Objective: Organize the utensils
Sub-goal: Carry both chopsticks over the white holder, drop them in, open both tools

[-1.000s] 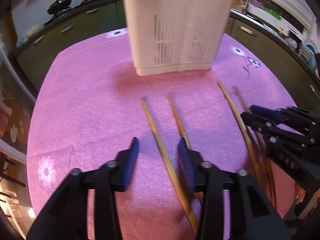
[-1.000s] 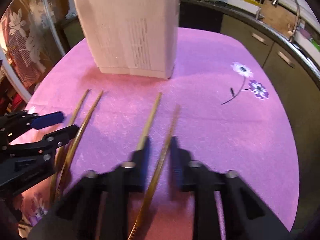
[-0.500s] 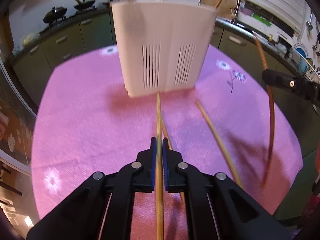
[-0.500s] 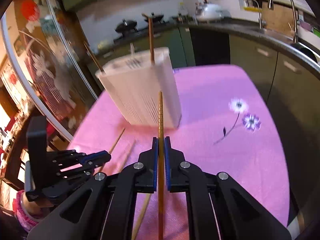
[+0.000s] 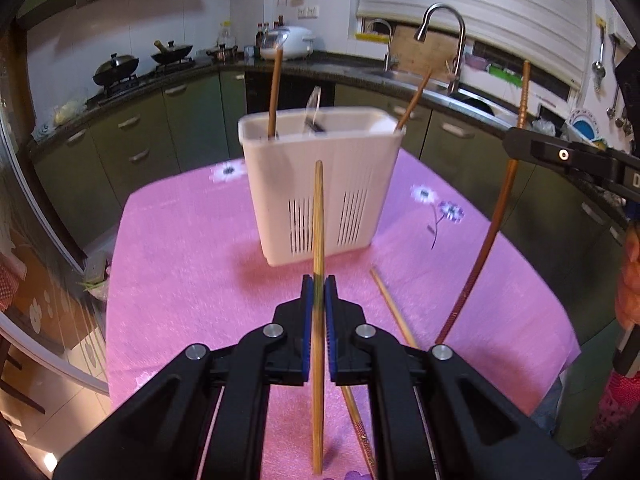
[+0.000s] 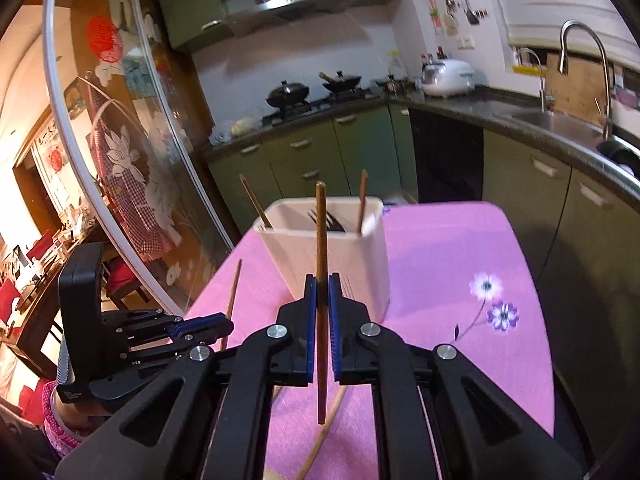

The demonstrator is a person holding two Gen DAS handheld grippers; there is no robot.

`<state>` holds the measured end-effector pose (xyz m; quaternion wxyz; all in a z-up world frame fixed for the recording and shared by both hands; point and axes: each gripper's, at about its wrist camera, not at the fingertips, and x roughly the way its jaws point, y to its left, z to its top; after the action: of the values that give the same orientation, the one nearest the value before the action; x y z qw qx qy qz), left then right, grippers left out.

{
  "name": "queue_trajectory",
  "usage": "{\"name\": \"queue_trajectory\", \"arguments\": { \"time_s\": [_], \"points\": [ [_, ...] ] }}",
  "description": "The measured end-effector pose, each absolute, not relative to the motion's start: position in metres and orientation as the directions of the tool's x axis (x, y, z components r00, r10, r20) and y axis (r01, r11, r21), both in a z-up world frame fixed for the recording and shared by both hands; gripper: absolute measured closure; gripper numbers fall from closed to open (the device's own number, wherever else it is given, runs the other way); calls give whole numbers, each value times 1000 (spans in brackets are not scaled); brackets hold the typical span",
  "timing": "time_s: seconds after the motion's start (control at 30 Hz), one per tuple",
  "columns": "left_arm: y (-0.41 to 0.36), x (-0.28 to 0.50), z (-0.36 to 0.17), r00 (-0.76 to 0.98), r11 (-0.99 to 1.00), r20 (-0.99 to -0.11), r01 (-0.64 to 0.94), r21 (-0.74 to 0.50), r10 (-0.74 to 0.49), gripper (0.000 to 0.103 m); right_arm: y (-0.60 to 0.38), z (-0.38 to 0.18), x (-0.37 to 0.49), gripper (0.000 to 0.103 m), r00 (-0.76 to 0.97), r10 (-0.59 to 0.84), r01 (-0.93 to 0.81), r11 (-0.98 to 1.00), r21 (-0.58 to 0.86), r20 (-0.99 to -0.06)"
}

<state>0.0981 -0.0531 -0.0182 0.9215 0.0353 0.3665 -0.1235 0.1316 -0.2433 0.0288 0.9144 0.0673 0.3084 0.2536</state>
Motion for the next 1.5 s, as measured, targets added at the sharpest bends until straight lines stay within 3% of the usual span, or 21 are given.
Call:
{"name": "queue_trajectory", "arguments": {
  "time_s": [0.5,0.97,1.1,1.47,1.5],
  "points": [
    [-56,106,96,797,945,-532,327,-18,-286,97,-236,145,157,96,779,515,-467,857,215,-358],
    [-75,136,182,882,949,-386,311,42,-272,97,-217,174,239,96,811,471,-418,881,221,-348],
    [-79,159,172,887,960,-395,277,40,-239,97,-206,154,261,96,809,438,-391,899,198,-391],
    [-69,220,78,821,981,-556,188,48,-130,97,-172,62,281,96,768,366,-373,923,98,-526],
    [-68,218,72,815,981,-564,186,46,-128,93,-170,61,280,96,772,358,-373,924,82,-525]
  ]
}}
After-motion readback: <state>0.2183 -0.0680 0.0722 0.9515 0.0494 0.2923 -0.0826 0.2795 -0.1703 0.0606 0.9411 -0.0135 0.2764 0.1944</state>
